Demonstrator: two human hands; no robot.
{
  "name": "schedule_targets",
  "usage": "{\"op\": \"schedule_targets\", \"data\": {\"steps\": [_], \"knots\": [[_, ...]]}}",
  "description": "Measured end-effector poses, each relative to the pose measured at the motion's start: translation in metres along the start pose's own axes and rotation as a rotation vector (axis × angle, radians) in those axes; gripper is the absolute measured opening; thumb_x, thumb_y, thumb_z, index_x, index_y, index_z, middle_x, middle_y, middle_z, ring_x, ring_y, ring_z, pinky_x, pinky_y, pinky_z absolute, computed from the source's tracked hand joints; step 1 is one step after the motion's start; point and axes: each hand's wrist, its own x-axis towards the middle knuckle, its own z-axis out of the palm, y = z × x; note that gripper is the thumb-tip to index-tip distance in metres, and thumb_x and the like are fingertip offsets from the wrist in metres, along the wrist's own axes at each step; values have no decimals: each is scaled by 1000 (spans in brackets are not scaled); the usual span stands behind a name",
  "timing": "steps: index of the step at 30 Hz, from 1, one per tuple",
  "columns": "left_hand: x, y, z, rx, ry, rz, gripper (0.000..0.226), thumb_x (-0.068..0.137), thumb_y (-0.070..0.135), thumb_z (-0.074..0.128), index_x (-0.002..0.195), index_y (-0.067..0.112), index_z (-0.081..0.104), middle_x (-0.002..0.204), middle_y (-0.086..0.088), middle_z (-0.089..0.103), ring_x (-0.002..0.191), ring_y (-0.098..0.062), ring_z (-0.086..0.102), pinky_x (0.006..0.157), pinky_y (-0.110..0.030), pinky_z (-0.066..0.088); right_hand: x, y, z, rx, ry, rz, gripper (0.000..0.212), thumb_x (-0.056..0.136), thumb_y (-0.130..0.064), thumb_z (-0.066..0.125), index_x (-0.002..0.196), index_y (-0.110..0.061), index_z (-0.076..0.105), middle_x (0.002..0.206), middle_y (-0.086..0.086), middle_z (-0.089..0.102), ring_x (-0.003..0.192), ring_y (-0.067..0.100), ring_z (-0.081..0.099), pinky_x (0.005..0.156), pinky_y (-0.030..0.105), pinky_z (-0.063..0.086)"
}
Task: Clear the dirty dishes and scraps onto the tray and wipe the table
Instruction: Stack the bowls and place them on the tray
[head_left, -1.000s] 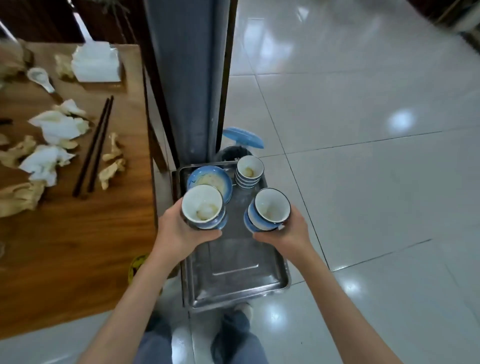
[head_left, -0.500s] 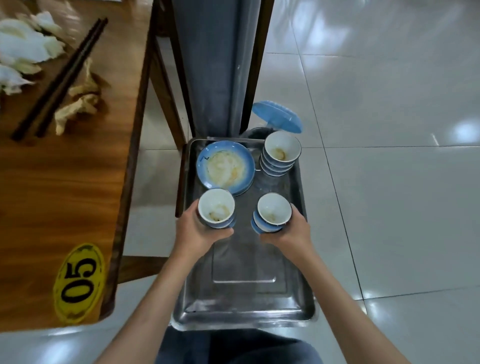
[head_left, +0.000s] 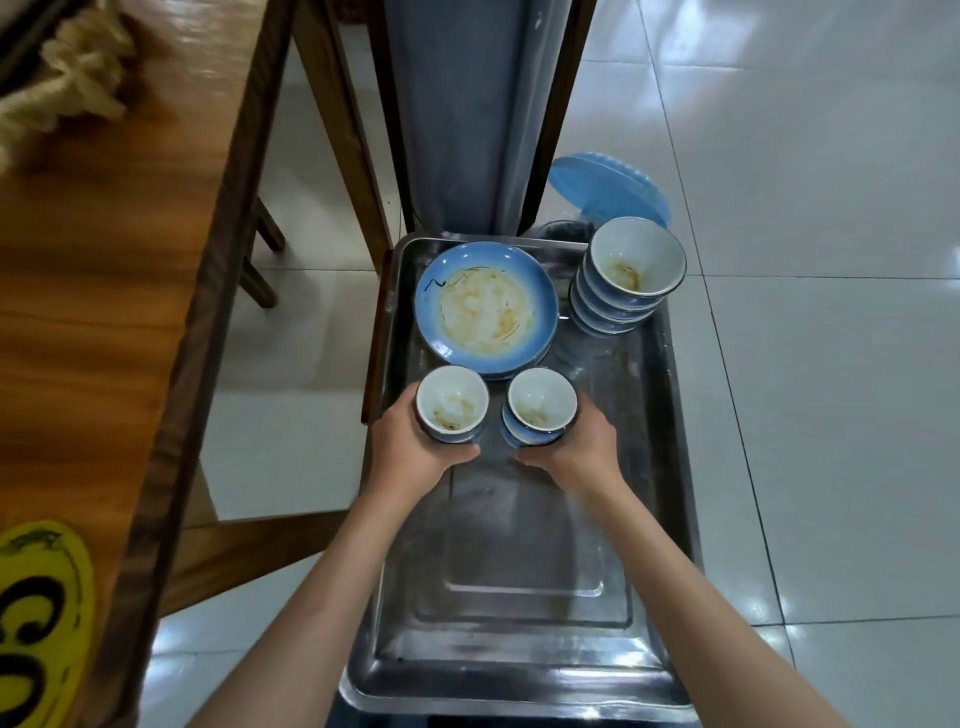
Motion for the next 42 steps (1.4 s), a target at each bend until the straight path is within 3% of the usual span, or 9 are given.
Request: {"op": "schedule_targets", "data": {"steps": [4,12,17,21,25,28,31,39,42], "knots": [[4,0,0,5,-5,-6,75,42,20,93,108,29,59,94,16,62,89,-2,56,67,-2,34,4,-5,5,-38,-14,-27,68,44,-17,86,95,-37,47,90,-17,55,99,16,59,73,22,39],[5,5,2,-13,12,-26,78,46,13,92,116,23,58,100,12,62,95,-6,55,78,-20,40,2,-7,7,16,-47,-47,71,46,-13,85,108,-32,53,93,-18,59,100,15,59,80,27,47],[3,8,-4,-53,-15,-3,92,45,11,91,123,34,47,104,25,55,97,3,52,76,-11,38,-8,-12,-4,104,-75,-88,82,43,-14,86,113,-41,51,96,-26,60,91,-5,56,63,3,42],[2,14,-10,-15,-28,15,81,45,16,92,105,47,47,93,35,55,87,19,50,63,0,36,-9,-18,-8,84,-68,-117,77,45,-13,89,110,-34,54,92,-28,58,89,-4,55,69,3,40],[5,13,-12,-8,-43,17,80,44,14,93,106,43,50,93,32,56,87,8,52,65,1,37,-7,-19,-5,67,-58,-128,75,45,-13,90,107,-36,53,88,-30,57,87,-3,54,71,5,39],[7,13,-13,-8,-47,23,80,45,14,93,105,43,50,93,32,56,85,14,52,64,3,36,-5,-19,-4,63,-54,-134,76,45,-14,89,108,-35,54,89,-30,57,89,-1,55,75,11,41],[7,13,-13,-28,-53,14,80,45,12,93,104,45,50,93,31,56,89,21,49,64,2,37,-4,-19,-5,53,-63,-125,76,45,-14,89,106,-38,51,88,-30,56,86,-3,54,69,6,39],[4,10,-10,-90,-48,11,80,47,8,92,107,42,51,99,28,57,100,-3,54,75,-14,40,-3,-18,-7,44,-97,-119,79,47,-16,88,113,-37,50,90,-30,55,92,0,53,77,13,44],[1,11,-11,-69,-49,5,84,46,10,92,114,37,50,102,26,57,102,-4,53,79,-18,41,-7,-19,-10,54,-121,-103,101,46,-14,88,131,-37,39,98,-32,53,99,1,50,76,12,39]]}}
